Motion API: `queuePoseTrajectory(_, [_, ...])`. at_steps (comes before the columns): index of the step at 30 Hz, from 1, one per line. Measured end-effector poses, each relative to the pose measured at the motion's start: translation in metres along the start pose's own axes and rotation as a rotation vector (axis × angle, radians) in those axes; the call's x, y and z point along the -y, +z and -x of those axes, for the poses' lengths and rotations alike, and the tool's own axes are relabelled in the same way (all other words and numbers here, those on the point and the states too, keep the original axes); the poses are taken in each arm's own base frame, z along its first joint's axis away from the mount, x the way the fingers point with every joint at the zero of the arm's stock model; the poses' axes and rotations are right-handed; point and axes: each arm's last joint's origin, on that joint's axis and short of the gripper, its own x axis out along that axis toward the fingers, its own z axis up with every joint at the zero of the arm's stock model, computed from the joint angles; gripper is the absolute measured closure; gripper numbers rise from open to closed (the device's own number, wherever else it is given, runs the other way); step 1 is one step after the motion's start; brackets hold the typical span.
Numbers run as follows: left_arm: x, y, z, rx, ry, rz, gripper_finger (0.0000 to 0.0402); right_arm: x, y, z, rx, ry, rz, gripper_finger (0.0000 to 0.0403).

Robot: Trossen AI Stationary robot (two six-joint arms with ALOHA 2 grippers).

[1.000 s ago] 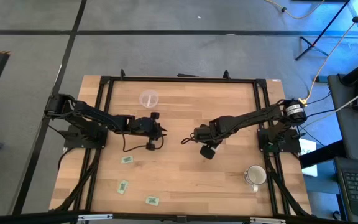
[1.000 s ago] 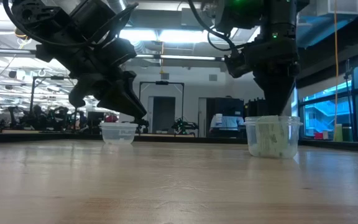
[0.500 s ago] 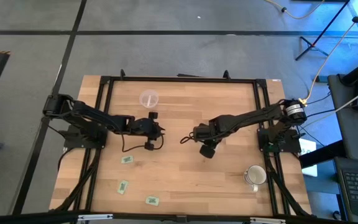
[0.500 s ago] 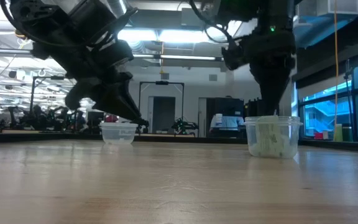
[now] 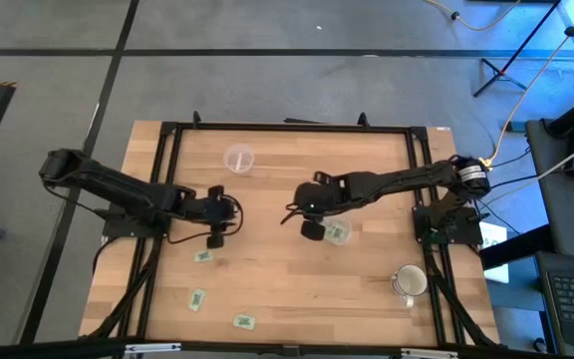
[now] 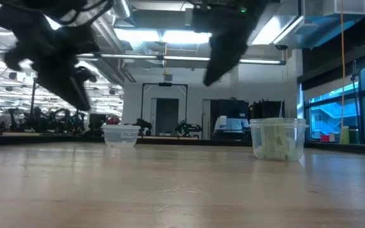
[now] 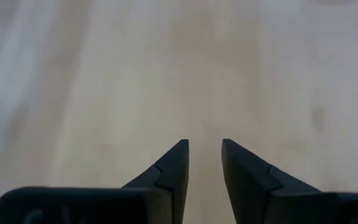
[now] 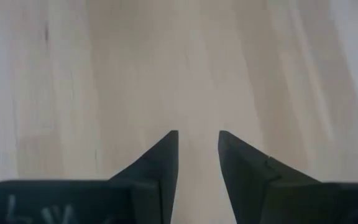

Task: Pick and place Stevia / Truvia into bins
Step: Put the stevia packet into the bottom transparent container

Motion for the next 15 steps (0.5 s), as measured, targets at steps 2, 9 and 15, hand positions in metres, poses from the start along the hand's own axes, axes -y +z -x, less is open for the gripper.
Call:
queuePoseTrajectory(2, [0.005, -0.004, 0.006, -0.020, -0.056, 0.003, 0.0321, 0.004, 0.006, -0.001, 0.050, 0.006, 0.018, 0.0285])
queuePoseTrajectory(9, [0.026, -0.020, 0.015, -0.157, -0.223, 0.029, 0.0365, 0.018, 0.012, -0.003, 0.087, -0.012, 0.048, 0.0285])
queuePoseTrajectory(15, [0.037, -0.038, 0.021, -0.327, -0.204, 0.171, 0.0398, 0.024, 0.017, -0.004, 0.128, -0.021, 0.075, 0.0285])
